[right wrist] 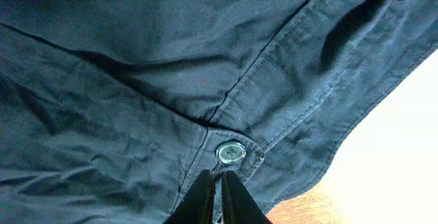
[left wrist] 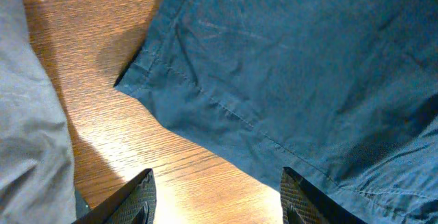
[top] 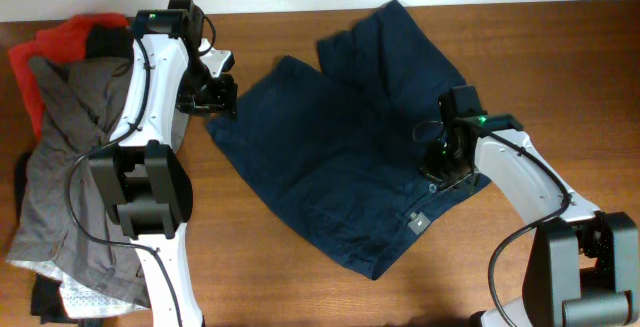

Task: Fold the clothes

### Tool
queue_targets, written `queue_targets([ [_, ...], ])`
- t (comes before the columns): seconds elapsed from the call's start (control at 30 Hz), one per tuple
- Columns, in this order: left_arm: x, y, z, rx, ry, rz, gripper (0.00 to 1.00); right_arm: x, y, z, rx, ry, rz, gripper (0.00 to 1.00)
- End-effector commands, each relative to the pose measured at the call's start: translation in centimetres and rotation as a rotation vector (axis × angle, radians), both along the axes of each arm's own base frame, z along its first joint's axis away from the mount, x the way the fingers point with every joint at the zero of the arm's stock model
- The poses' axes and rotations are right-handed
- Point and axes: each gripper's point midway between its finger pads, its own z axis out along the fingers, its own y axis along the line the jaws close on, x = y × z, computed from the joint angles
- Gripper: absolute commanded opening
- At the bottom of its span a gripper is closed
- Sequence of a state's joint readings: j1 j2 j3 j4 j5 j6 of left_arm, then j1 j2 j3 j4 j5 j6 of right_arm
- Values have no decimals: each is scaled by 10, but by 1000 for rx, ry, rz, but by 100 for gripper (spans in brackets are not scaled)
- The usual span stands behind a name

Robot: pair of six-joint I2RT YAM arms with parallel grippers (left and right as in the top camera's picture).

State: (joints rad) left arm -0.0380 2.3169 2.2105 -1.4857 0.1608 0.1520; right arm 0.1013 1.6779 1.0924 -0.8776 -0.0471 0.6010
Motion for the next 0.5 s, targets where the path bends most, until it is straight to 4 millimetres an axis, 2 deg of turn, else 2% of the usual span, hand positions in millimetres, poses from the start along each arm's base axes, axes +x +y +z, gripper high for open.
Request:
queue_targets([
  [0.0,10,7,30,17,-95,9,60,-6,-2,-15,-3,49,-10,11],
  [0.23,35,6,78,12,-256,11,65,-8,3,-31,21,91,15,12],
  [0.33,37,6,82,12,-271,11,66,-5,1,-35,9,85,37,12],
  [0.47,36,7,82,19,-269,5,65,-11,1,-55,5,143,38,11],
])
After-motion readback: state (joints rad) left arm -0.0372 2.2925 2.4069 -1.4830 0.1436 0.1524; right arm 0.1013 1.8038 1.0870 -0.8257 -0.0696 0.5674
